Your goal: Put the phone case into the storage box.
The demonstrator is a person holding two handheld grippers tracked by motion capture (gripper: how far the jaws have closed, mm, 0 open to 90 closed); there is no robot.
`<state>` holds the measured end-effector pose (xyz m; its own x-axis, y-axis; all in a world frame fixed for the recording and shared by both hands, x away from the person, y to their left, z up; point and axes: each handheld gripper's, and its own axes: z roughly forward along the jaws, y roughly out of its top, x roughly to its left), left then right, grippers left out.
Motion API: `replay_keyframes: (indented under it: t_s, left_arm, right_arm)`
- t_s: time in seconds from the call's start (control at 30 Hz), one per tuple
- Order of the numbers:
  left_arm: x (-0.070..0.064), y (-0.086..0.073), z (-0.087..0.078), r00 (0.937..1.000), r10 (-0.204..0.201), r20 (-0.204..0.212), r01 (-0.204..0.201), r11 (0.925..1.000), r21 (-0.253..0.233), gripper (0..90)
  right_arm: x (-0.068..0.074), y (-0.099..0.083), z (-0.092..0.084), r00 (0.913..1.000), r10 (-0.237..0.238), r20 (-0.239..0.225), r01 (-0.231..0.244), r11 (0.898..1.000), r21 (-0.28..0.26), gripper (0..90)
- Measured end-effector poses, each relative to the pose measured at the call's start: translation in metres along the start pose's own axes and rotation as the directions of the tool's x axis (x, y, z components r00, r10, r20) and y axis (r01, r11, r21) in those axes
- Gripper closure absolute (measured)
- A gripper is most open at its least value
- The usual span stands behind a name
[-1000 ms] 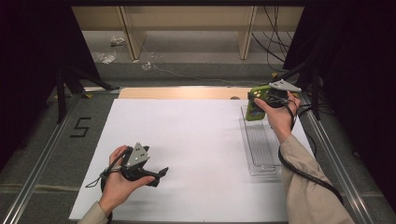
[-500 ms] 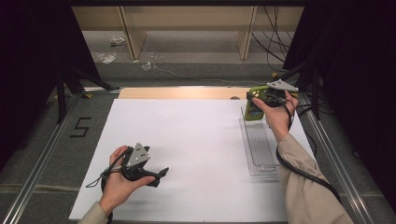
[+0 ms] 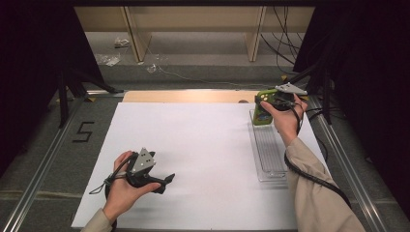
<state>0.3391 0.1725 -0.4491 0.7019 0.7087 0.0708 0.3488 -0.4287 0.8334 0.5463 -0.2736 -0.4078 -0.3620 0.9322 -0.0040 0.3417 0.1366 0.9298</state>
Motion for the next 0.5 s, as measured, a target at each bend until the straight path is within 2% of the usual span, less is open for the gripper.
replay_keyframes:
  t_s: [0.5]
  left_arm:
    - [-0.0002, -0.0001, 0.0002, 1.0, 0.0, 0.001, 0.0, 1.0, 0.0, 0.0]
  right_arm:
    - [0.001, -0.0032, 0.0073, 0.9999, 0.001, 0.015, -0.001, 1.0, 0.011, 16.8]
